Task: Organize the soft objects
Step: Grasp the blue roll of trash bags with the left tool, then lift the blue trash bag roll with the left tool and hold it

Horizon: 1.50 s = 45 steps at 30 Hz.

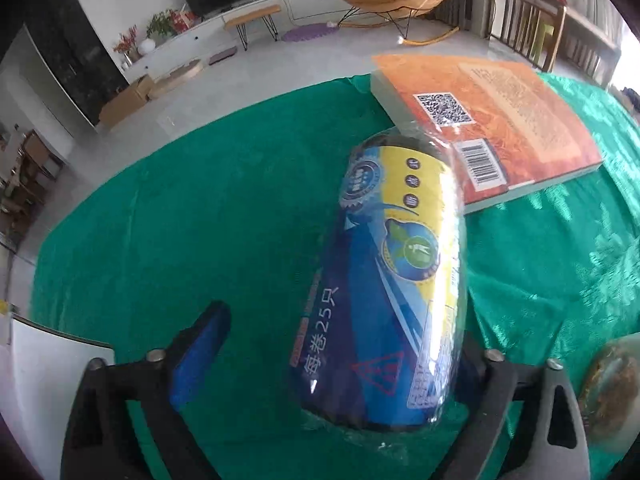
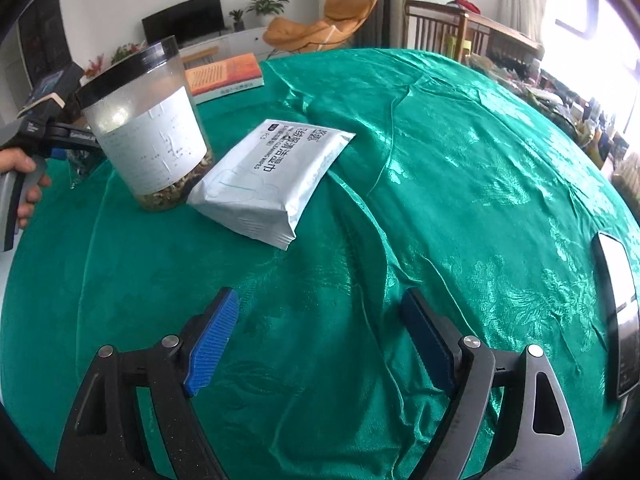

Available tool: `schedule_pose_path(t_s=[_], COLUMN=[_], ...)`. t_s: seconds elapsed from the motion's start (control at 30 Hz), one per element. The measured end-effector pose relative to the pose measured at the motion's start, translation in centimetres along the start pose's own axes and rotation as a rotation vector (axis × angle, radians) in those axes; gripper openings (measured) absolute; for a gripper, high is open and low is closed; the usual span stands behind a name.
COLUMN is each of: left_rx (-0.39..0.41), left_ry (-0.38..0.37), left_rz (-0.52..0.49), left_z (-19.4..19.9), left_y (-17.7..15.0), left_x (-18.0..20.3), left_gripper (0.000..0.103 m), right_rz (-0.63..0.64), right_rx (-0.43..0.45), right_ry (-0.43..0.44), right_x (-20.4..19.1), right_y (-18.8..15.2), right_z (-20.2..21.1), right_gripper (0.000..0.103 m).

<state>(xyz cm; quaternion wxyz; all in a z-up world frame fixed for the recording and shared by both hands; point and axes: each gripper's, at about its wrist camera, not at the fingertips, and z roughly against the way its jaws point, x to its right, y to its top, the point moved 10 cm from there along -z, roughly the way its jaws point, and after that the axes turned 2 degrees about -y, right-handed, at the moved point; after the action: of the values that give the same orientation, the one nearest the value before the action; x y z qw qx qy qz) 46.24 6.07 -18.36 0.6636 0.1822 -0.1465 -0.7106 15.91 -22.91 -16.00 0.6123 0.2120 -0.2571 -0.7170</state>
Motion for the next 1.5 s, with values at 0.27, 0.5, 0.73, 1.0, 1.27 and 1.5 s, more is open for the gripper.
schedule_pose_path(t_s=[0.27,0.5,0.73,1.0,1.27,1.5], left_rx=[-0.003,-0.013,0.043,0.161,0.168,0.168], left_ry=[-0.108,-0.141,-0.075,-0.058,-0.031,-0.031], left_rz=[0.015,0.087,0.051,0.1,0.134,0.133], left_z=[4.7,11.9,11.7,11.0,10.8,10.9], left_y=[-6.2,-18.5,-23.0,-23.0,-22.7,-22.8], left_x=[1.4,3.0,4.9,3.5,2.8,2.8], left_gripper=[0.056,0.057,0.083,0.103,0.103,0.103], right_rz=[0.007,0.01,0.0,-0.04,-0.025,0.012], right_rx=[-0.003,-0.004,-0.001,0.014,0.008,-0.003], right_ry=[-0.007,-0.011,0.007,0.068,0.034,0.005], right_x=[0.2,0.2,0.0,0.4,0.4,-0.7], right_y=[0.5,0.5,0.6,0.7,0.7,1.3], right_z=[-0.5,-0.5,-0.6,-0.3,-0.3,-0.6], right_gripper=[0.086,0.086,0.087,0.088,0.087,0.087])
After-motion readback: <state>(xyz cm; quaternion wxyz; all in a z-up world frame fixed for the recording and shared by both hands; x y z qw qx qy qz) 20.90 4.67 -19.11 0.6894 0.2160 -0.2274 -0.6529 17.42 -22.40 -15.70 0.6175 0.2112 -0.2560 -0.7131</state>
